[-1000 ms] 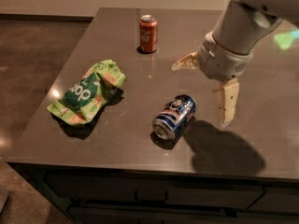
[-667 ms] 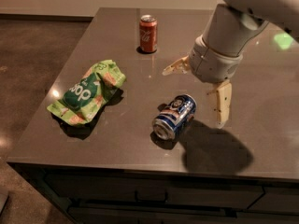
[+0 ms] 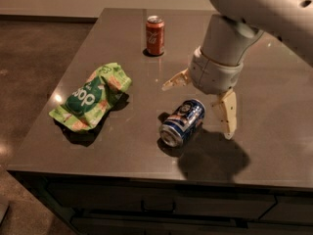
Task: Place pepsi can upright
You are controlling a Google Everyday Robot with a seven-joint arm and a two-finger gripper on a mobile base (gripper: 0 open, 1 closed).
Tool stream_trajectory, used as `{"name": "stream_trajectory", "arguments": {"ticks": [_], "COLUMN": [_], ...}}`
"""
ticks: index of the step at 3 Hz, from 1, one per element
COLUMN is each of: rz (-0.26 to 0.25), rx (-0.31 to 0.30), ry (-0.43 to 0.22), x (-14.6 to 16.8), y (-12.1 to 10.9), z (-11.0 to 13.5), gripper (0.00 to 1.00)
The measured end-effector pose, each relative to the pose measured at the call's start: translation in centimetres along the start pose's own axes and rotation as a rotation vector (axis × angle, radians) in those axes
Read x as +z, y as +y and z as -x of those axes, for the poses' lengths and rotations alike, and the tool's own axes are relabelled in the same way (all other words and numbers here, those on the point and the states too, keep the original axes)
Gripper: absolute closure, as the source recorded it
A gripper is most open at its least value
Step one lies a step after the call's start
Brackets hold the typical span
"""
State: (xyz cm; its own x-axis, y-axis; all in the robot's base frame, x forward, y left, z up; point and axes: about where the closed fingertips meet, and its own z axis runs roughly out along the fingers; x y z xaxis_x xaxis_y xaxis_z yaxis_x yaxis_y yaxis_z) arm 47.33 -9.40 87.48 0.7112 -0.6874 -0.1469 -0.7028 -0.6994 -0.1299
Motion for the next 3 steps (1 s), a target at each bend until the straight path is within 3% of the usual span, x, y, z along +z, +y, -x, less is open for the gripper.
{"name": "stream_trajectory", "arguments": {"ticks": [1,2,3], "rz": [0.027,0.056,0.080], "rx": [-0.034,-0.026,0.002], "ry": [0.010,0.020,0.036], "x": [0.8,1.6,2.4], "y": [0.2,-0.1,-0.6], "z": [0.5,0.0,-0.4], "gripper": [0.00,0.00,0.15]}}
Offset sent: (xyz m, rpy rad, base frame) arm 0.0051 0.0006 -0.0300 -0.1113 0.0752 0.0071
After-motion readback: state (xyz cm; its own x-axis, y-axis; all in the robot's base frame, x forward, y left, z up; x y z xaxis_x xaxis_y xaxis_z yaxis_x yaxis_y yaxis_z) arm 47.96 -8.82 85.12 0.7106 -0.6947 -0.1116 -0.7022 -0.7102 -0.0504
